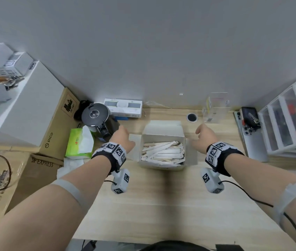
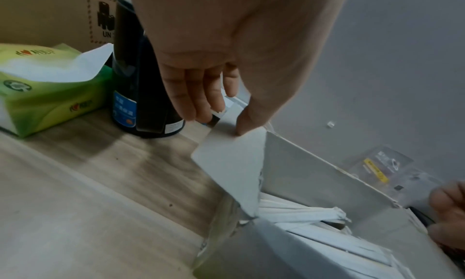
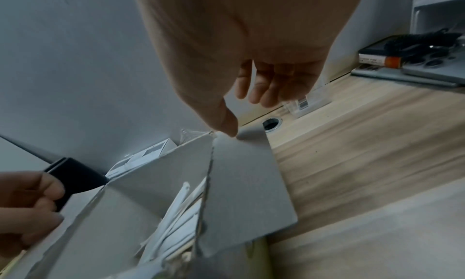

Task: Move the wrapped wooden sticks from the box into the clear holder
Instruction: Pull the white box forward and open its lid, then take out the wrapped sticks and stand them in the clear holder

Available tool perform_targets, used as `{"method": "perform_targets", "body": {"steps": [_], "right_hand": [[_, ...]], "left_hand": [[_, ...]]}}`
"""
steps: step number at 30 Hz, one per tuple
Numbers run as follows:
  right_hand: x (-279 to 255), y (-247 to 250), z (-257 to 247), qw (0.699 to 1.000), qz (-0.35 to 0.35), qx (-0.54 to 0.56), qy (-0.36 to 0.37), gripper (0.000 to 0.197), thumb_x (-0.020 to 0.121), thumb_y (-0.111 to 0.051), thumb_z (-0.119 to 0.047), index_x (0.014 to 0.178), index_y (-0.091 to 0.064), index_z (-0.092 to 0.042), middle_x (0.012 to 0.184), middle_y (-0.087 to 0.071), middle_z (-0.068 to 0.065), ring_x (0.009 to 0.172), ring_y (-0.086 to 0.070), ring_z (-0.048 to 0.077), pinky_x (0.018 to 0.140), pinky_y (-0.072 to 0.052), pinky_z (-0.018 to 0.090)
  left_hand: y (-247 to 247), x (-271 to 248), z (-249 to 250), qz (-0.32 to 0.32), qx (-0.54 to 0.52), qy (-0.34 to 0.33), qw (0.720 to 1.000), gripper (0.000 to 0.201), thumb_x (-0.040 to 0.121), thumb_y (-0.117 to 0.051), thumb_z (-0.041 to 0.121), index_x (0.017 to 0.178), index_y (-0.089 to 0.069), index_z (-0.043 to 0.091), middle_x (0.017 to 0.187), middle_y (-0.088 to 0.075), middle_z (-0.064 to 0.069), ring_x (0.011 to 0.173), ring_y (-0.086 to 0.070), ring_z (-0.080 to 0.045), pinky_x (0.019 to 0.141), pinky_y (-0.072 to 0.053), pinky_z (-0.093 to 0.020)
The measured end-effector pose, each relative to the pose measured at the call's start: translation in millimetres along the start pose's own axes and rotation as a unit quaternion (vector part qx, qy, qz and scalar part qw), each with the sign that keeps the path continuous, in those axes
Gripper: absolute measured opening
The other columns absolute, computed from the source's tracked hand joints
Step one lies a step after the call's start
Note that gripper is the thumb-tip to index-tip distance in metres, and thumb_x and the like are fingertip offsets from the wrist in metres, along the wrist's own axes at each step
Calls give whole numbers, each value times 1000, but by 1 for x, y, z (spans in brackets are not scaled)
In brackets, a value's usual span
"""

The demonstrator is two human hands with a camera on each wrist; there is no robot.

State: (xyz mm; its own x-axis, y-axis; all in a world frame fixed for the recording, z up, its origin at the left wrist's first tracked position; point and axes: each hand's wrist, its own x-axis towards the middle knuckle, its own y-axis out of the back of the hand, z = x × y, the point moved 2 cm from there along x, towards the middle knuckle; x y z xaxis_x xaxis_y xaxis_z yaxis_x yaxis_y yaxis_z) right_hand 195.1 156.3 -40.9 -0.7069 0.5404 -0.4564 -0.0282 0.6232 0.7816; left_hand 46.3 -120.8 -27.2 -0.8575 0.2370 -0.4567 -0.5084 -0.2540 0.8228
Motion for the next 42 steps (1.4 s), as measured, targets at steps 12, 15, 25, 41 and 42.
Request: {"method": "perform_targets", "body": {"steps": [12, 15, 25, 41, 42], "right_hand": [[4, -44, -11, 996, -76, 43, -9, 32, 89, -54, -30, 66, -60, -8, 71, -67, 12, 75, -66, 32, 63, -47, 31], [9, -43, -9, 993, -103, 49, -11, 37, 89, -54, -39, 66, -59, -11, 75, -71, 12, 83, -70, 33, 69, -52, 33], [56, 36, 3, 996, 72, 45, -30, 35, 91, -54, -22, 124, -55, -9, 122, -57, 14, 97, -61, 34, 81, -48, 36], [72, 80, 36, 991, 53, -123, 11, 24, 89, -49, -4, 99, -69, -14, 102, -67, 10, 89, -65, 31, 79, -58, 39], [67, 80, 38, 989, 49, -136, 13, 27, 88, -49, -3, 100, -69, -15, 101, -67, 8, 88, -65, 30, 77, -58, 38]], "left_hand": [[-46, 2, 14, -91, -40, 6, 995, 28, 98, -48, 23, 74, -59, 12, 74, -66, -9, 76, -71, -31, 76, -61, -41], [-43, 8, 14, -99, -26, 20, 995, 27, 95, -50, 25, 75, -60, 9, 74, -63, -9, 70, -67, -29, 71, -59, -37], [-13, 31, 74, 2, -61, -85, 995, 12, 90, -60, 25, 87, -58, 14, 78, -56, 3, 74, -53, -16, 58, -36, -26], [-62, 32, 156, -27, -85, -119, 989, 7, 85, -66, 17, 85, -60, 14, 70, -55, 3, 61, -50, -11, 50, -32, -21], [-63, 30, 159, -31, -86, -122, 988, 9, 84, -68, 18, 84, -59, 14, 70, -55, 3, 62, -51, -12, 50, -32, -21]]}}
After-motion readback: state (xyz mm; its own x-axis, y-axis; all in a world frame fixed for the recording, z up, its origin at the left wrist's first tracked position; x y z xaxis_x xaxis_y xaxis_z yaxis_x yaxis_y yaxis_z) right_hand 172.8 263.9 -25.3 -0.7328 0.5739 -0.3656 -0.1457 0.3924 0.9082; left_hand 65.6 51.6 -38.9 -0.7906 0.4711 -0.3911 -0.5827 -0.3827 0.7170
